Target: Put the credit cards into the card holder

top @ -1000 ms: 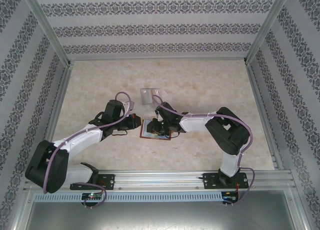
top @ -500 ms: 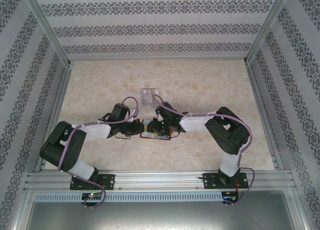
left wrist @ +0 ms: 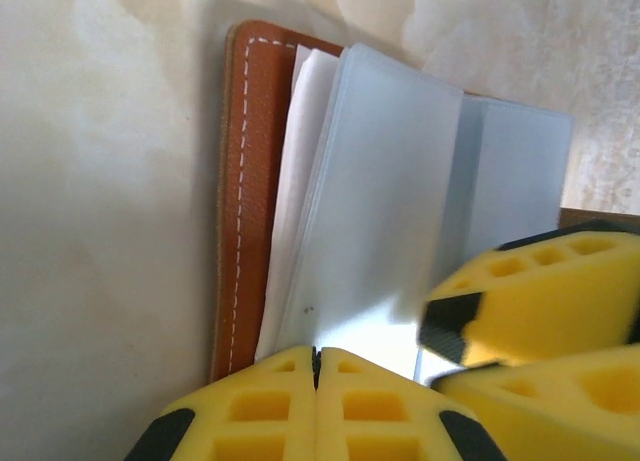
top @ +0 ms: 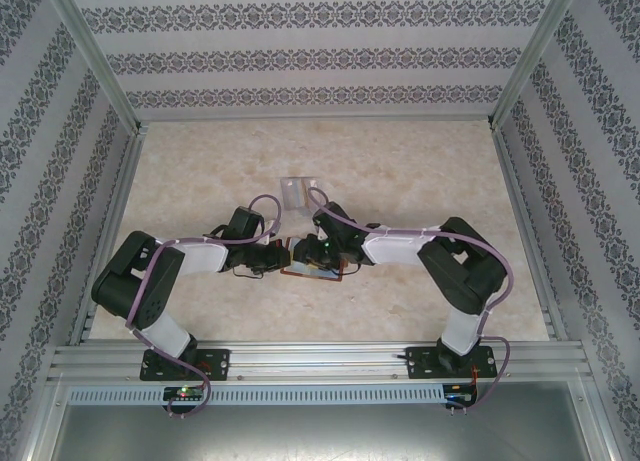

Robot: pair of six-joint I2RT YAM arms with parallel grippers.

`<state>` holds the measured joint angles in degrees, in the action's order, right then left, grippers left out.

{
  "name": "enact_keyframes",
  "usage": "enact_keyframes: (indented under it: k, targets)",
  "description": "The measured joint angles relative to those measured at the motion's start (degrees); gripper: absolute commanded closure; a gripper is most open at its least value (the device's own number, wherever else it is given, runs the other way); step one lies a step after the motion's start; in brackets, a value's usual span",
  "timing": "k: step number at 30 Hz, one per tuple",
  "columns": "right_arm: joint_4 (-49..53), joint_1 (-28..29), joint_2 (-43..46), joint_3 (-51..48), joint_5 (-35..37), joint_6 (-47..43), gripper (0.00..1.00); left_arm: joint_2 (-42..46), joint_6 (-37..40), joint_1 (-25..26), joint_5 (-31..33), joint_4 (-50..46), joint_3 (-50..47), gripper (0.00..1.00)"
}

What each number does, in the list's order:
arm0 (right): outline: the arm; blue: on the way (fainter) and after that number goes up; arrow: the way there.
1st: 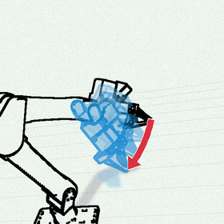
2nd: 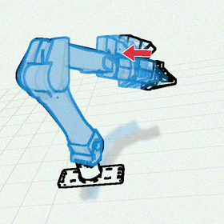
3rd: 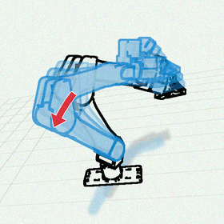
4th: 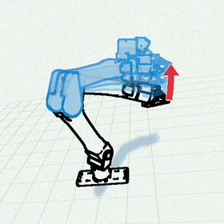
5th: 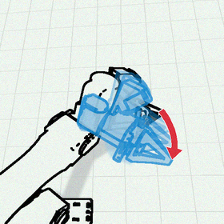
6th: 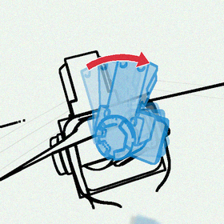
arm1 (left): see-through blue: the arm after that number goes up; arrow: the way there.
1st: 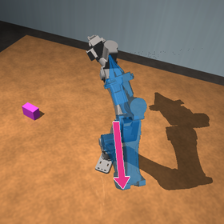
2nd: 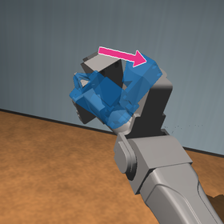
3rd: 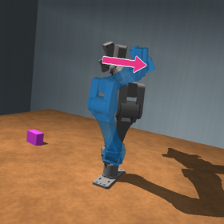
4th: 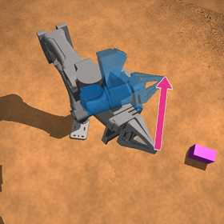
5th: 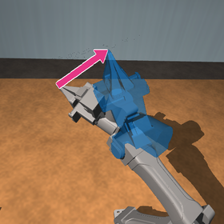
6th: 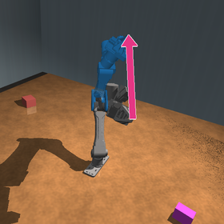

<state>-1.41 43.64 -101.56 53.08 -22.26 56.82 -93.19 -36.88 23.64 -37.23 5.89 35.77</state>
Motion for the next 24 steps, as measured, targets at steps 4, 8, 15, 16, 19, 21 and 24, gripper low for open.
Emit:
enact_keyframes:
  k: [4, 8, 15, 16, 19, 21, 24]
  targets:
    - [1.7, -2.1, 3.9, 1.1, 2.1, -1.3, 0.49, -0.1, -0.3, 0.0, -0.1, 0.0, 0.0, 1.0]
    - [3.6, -5.1, 4.2, 5.6, 4.5, -4.7, 0.45, -0.1, -1.9, 0.0, 0.0, 0.5, -0.2, 1.0]
    - [7.8, -7.6, -0.6, 18.9, 11.7, -15.4, 0.44, 0.5, -5.4, 0.0, 0.3, 2.6, -1.5, 1.0]
    - [8.3, -7.6, -1.9, 20.8, 12.6, -16.9, 0.43, 0.7, -5.7, 0.0, 0.5, 2.5, -1.6, 1.0]
    - [11.0, -7.6, -6.1, 26.3, 15.4, -20.4, 0.39, 1.4, -6.2, 0.0, 1.4, 2.5, -2.1, 1.0]
    - [13.0, -7.5, -9.4, 29.8, 17.6, -22.7, 0.36, 2.1, -6.6, 0.0, 2.1, 2.5, -2.7, 1.0]
    - [16.1, -7.1, -12.9, 33.4, 20.1, -25.2, 0.33, 2.5, -7.0, 0.0, 2.8, 2.5, -2.9, 1.0]
